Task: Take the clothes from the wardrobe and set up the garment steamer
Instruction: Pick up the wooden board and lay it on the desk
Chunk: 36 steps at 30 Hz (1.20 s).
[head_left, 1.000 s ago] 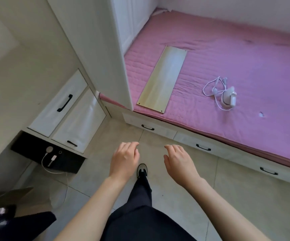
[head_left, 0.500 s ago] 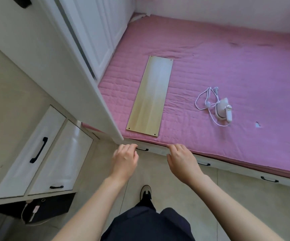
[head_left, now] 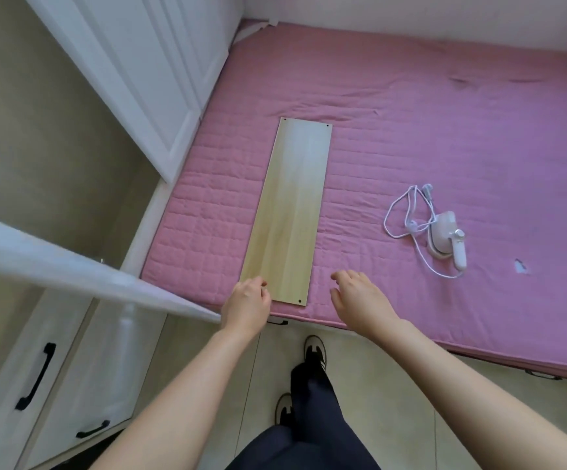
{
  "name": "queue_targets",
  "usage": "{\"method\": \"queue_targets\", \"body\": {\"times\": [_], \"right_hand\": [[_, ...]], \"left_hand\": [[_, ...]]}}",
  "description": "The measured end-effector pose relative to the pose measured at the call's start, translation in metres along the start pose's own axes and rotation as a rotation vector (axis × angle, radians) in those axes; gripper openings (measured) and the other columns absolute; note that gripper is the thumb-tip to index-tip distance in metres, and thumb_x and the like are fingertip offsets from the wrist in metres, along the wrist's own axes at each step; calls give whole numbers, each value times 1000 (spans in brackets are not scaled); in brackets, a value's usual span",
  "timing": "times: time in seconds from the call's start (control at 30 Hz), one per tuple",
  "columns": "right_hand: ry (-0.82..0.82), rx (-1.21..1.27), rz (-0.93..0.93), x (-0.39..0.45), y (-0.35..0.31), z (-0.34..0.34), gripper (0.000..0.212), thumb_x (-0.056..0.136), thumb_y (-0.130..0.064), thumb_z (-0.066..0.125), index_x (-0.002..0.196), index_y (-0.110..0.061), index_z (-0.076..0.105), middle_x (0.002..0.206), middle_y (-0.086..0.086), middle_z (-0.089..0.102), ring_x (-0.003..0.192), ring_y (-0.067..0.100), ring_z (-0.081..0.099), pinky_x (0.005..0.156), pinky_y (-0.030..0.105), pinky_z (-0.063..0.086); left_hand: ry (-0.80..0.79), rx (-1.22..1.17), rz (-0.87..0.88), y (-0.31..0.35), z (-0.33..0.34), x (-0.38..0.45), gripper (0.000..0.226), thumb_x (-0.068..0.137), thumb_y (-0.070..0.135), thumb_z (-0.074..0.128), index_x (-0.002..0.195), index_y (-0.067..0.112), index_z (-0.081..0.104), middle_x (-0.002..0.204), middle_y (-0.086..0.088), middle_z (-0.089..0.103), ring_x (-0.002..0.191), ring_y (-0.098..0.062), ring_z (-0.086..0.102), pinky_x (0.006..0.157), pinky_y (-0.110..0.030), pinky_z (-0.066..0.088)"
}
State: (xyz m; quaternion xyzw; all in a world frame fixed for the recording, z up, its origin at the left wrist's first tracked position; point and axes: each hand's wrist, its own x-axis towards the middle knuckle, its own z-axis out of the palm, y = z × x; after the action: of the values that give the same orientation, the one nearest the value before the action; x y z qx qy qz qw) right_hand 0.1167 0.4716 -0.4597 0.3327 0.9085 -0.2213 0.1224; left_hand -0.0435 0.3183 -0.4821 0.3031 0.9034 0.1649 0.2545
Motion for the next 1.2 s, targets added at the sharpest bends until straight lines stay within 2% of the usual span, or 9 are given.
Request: {"method": "queue_targets", "body": {"times": [0.13, 0.27, 0.37, 0.5, 0.7, 0.87, 0.97, 1.07, 1.2], "right_hand": [[-113, 58, 60, 62, 25, -11, 31, 99, -22, 36, 122, -8, 51, 122, 11, 57, 111, 30, 48, 90, 41, 44], [-152, 105, 93, 119, 49, -19, 34, 96, -20, 36, 125, -7, 51, 125, 12, 58, 112, 31, 51, 90, 43, 46], [-173, 146, 116, 158, 66, -16, 34, 95, -18, 37, 123, -6, 53, 124, 14, 59, 112, 33, 53, 90, 42, 47], [-249, 200, 185, 203, 86, 2, 35, 95, -19, 38, 124, -6, 53, 124, 14, 60, 111, 32, 54, 88, 37, 47], [-339, 285, 323, 259, 113, 53, 32, 96, -20, 39, 122, -7, 53, 118, 12, 62, 105, 30, 56, 83, 34, 45], [-342, 349, 391, 297, 126, 98, 33, 96, -17, 39, 118, 0, 57, 115, 18, 64, 104, 34, 59, 82, 40, 50], [-376, 345, 377, 317, 132, 126, 36, 97, -17, 39, 125, -1, 53, 125, 17, 60, 111, 33, 56, 86, 35, 47], [-413, 365, 371, 335, 138, 153, 41, 98, -22, 42, 136, -6, 44, 135, 13, 54, 119, 28, 52, 87, 28, 40], [-368, 489, 437, 358, 139, 179, 47, 97, -28, 46, 138, -6, 38, 122, 14, 58, 104, 30, 60, 85, 32, 47]], "left_hand": [[-48, -69, -143, 8, 4, 50, 27, 95, 19, 43, 115, 14, 61, 109, -6, 66, 95, -25, 58, 79, -36, 50], [-63, -322, -342, 15, 13, 99, 23, 95, 14, 46, 111, 11, 62, 106, -7, 67, 94, -22, 58, 78, -29, 43], [-41, -408, -428, 11, 25, 136, 22, 94, 13, 46, 108, 12, 63, 106, -8, 68, 96, -27, 62, 79, -33, 49], [-18, -418, -470, -1, 44, 180, 22, 93, 12, 45, 107, 12, 63, 105, -9, 68, 82, -29, 61, 71, -35, 50], [-7, -352, -451, -30, 80, 239, 21, 94, 13, 51, 109, 9, 65, 109, -8, 67, 100, -26, 60, 82, -30, 45], [-7, -317, -451, -66, 118, 286, 25, 94, 16, 54, 116, 9, 62, 113, -8, 67, 102, -26, 60, 85, -30, 45], [39, -347, -515, -84, 135, 312, 30, 92, 14, 55, 121, 9, 59, 119, -9, 64, 110, -28, 58, 93, -34, 43], [90, -369, -573, -99, 149, 335, 32, 91, 15, 55, 123, 10, 58, 121, -9, 64, 112, -27, 57, 94, -33, 41], [87, -369, -548, -115, 167, 360, 36, 90, 15, 60, 125, 7, 57, 122, -11, 63, 113, -26, 57, 96, -32, 41]]}}
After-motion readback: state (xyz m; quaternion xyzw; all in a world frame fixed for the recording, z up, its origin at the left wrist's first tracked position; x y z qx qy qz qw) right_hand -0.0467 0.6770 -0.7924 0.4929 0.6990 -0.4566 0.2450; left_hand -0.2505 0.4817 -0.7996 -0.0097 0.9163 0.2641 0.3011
